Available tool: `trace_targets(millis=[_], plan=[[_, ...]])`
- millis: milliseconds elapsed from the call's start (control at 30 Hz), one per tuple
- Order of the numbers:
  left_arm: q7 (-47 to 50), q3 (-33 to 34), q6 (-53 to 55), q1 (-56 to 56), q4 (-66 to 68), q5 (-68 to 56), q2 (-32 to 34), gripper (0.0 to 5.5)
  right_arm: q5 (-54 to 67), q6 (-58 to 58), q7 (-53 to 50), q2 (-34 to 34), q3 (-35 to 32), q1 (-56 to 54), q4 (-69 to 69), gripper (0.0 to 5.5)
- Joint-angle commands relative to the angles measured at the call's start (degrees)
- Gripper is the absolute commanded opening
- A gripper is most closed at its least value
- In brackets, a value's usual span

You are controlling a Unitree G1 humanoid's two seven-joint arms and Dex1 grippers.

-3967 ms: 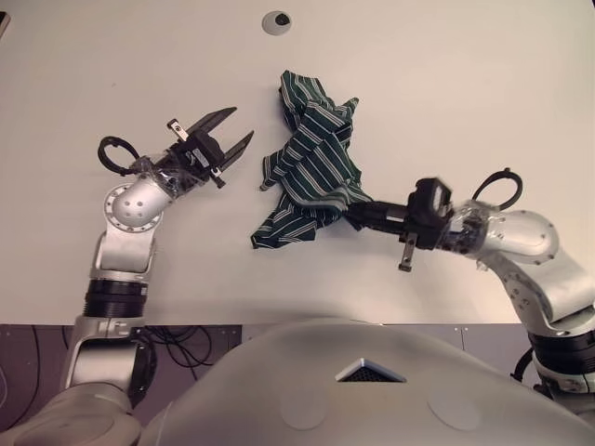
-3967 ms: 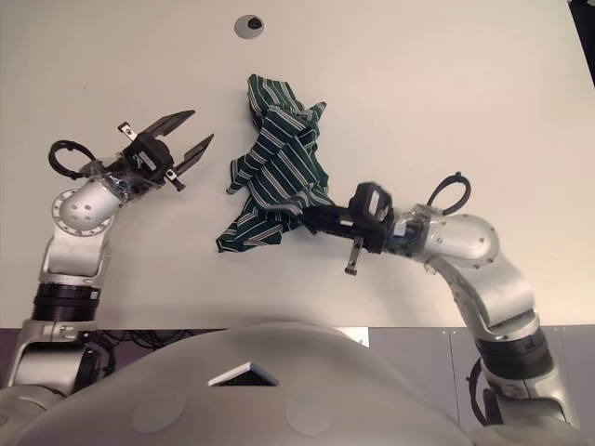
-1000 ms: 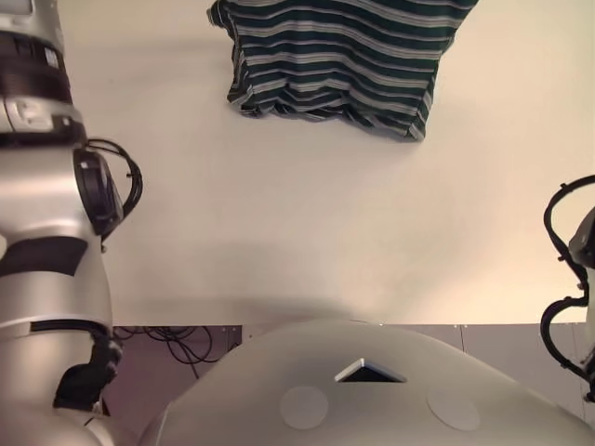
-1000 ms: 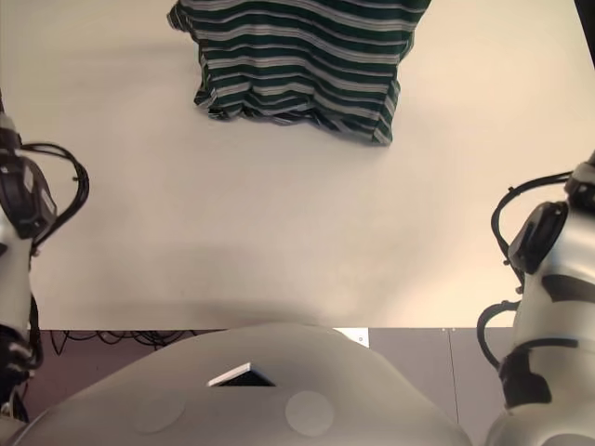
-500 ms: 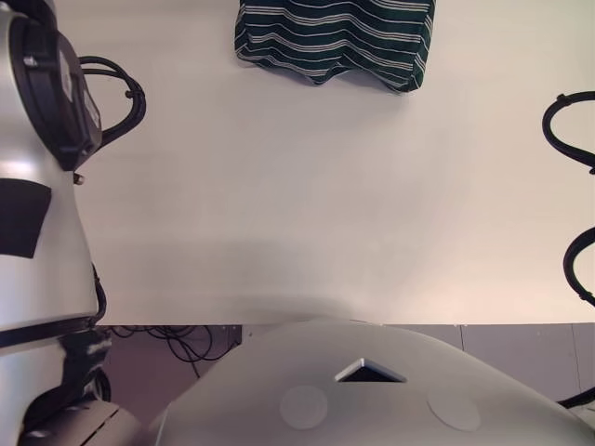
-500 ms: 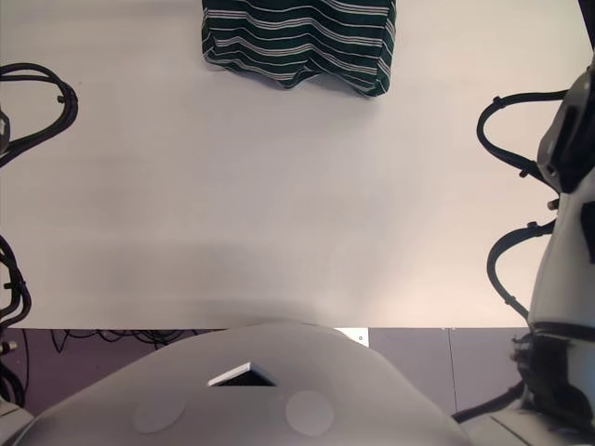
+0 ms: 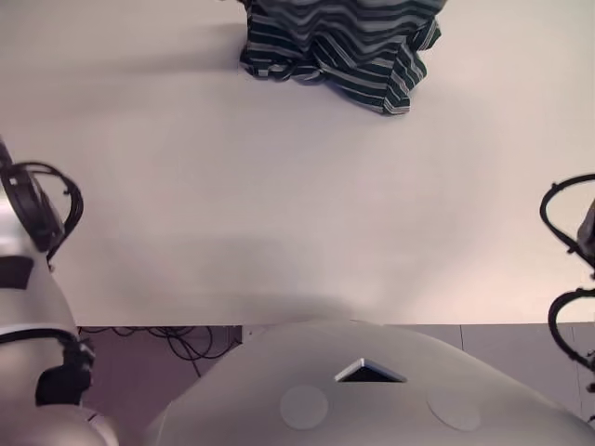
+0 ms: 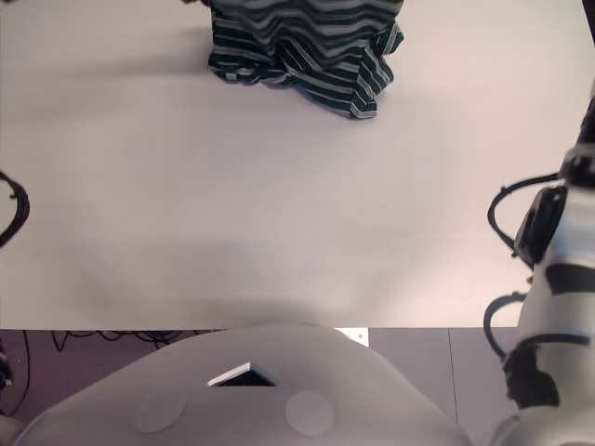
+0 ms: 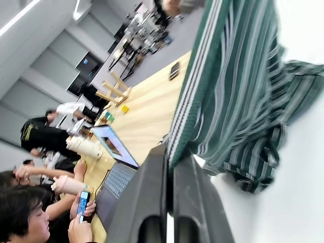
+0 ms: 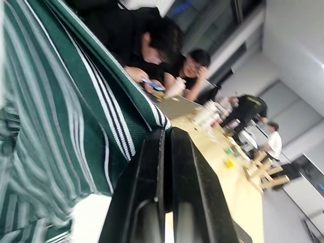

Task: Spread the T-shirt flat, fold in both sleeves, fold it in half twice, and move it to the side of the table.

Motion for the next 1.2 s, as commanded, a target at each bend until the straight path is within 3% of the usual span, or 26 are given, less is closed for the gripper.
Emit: trace_targets(millis=[33, 167, 333, 433, 600, 667, 800, 900, 1000, 1100, 1200], plan=[[-7.3, 19.2, 9.4, 34.6, -36.6, -13.8, 7.4, 0.04, 7.8, 11.1, 4.1, -8.9, -11.5, 27.8, -37.6, 0.0], [-12.9, 27.5, 12.1, 54.7, -51.1, -21.2, 4.3, 0.04, 9.9, 16.6, 7.5, -10.6, -16.9, 42.9, -56.7, 0.0], [-12.2, 26.7, 8.9, 72.3, -59.1, -17.8, -0.3, 0.04, 8.9, 19.8, 10.7, -12.5, -17.8, 55.0, -67.5, 0.0], [-11.0, 26.5, 7.8, 76.7, -62.2, -16.6, -0.6, 0.04, 8.8, 20.8, 12.5, -13.7, -18.0, 60.7, -70.8, 0.0], [-9.0, 21.9, 5.2, 82.9, -63.0, -8.9, -0.5, 0.04, 3.8, 18.9, 16.9, -15.9, -9.8, 69.0, -66.7, 0.0], [-8.9, 19.9, 5.5, 83.9, -62.8, -8.4, 0.1, 0.0, 2.3, 18.8, 17.3, -16.0, -4.6, 71.0, -64.9, 0.43], [-10.3, 14.5, 6.6, 87.2, -63.0, -10.6, 0.3, 0.73, -2.5, 17.6, 17.1, -16.9, 3.8, 71.1, -60.8, 1.13], [-11.6, 12.3, 5.7, 86.6, -60.2, -13.8, 0.1, 0.76, -1.3, 16.3, 18.0, -17.2, 3.9, 71.0, -58.3, 1.67], [-14.4, 15.1, 11.0, 82.7, -59.6, -28.4, 0.8, 0.76, 2.4, 15.1, 19.4, -17.3, 0.8, 71.3, -56.6, 1.67], [-13.7, 17.2, 15.1, 77.2, -58.8, -36.7, 0.8, 0.76, 6.0, 17.7, 12.8, -10.4, 0.3, 60.7, -52.6, 1.67], [-14.1, 19.2, 18.3, 72.6, -57.5, -41.2, 1.6, 0.76, 5.6, 20.3, 5.2, -2.9, 4.6, 51.2, -48.5, 1.13]])
